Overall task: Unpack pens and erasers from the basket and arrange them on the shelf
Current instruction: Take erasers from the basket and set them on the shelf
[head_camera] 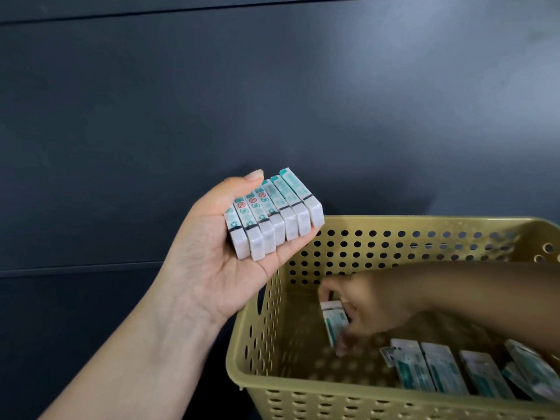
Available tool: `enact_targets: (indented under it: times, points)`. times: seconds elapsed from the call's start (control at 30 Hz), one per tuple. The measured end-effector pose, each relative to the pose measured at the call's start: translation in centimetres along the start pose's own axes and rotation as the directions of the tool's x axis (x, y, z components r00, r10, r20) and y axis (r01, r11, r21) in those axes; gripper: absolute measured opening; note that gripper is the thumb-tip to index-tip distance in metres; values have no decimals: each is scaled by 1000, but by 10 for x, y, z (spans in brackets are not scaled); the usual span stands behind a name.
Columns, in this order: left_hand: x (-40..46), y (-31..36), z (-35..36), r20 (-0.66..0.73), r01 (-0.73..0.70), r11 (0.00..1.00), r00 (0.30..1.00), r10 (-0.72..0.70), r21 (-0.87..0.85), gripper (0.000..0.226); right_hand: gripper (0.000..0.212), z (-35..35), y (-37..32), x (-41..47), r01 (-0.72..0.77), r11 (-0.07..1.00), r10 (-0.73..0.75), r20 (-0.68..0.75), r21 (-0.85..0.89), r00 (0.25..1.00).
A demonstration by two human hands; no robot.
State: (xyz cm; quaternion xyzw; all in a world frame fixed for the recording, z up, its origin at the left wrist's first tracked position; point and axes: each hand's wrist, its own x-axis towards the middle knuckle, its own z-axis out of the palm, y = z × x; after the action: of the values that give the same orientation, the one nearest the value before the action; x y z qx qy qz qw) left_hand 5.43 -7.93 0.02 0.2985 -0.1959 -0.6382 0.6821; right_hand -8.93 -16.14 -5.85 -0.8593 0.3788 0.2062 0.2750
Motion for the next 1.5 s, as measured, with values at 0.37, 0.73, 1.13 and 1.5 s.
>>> enact_targets:
  times: [0.37, 0.73, 1.13, 1.5]
  points:
    - [0, 0, 0, -7, -11, 1000, 1000, 11, -7, 48, 54, 16, -9, 2, 29, 986, -78, -301, -164, 950]
    - [0, 1, 1, -37, -18, 999, 999, 17, -35, 51, 43, -70, -7, -58, 342, 821, -58, -530, 457, 846]
    - [0, 2, -3, -7, 78, 984, 997, -80, -159, 73, 33, -104, -63, -82, 630, 603, -346, -552, 488, 759]
    - [2, 3, -10, 47, 95, 988, 995, -90, -121, 71, 18, -109, -115, -42, 470, 872, -370, -445, 137, 816]
